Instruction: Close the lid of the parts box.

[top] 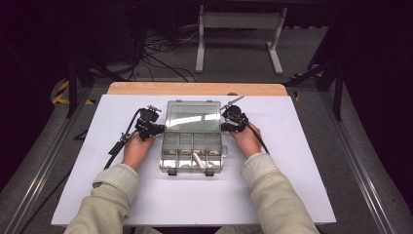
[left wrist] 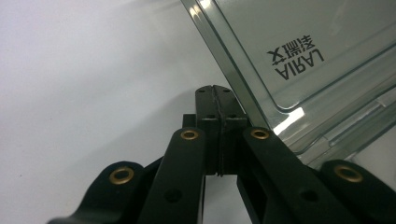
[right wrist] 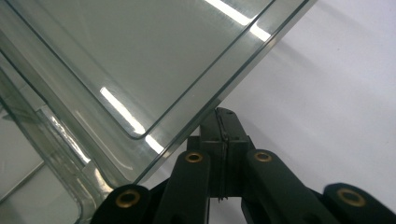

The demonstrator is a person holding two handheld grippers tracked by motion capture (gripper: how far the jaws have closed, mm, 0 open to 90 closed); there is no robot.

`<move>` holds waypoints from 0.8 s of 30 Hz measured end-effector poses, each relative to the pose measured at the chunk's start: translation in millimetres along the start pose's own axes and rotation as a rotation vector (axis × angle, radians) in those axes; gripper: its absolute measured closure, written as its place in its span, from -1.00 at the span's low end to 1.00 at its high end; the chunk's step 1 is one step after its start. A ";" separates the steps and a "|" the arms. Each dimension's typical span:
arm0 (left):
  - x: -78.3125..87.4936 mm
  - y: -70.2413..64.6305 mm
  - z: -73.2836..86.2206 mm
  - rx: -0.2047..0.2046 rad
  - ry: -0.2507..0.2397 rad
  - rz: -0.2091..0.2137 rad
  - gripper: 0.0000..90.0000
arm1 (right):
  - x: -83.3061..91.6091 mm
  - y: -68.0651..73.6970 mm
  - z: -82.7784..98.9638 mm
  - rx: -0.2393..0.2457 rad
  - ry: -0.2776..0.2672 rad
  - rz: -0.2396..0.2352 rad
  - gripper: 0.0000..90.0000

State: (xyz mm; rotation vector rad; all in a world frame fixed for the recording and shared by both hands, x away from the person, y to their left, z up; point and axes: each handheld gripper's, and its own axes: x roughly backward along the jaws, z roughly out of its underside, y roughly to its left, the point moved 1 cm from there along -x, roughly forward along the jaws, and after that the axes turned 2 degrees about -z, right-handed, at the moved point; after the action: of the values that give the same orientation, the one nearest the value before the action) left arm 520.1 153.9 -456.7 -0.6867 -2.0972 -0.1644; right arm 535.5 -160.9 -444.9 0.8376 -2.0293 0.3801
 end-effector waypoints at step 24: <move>10.5 -3.7 -2.2 -0.010 -0.066 -0.044 1.00 | 14.3 1.2 -3.6 -0.009 -0.096 0.020 1.00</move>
State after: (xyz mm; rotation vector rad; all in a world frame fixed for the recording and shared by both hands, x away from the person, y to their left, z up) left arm 515.1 154.3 -446.6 -0.6601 -2.1770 -0.1795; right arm 531.4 -164.0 -431.1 0.8445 -2.1283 0.3476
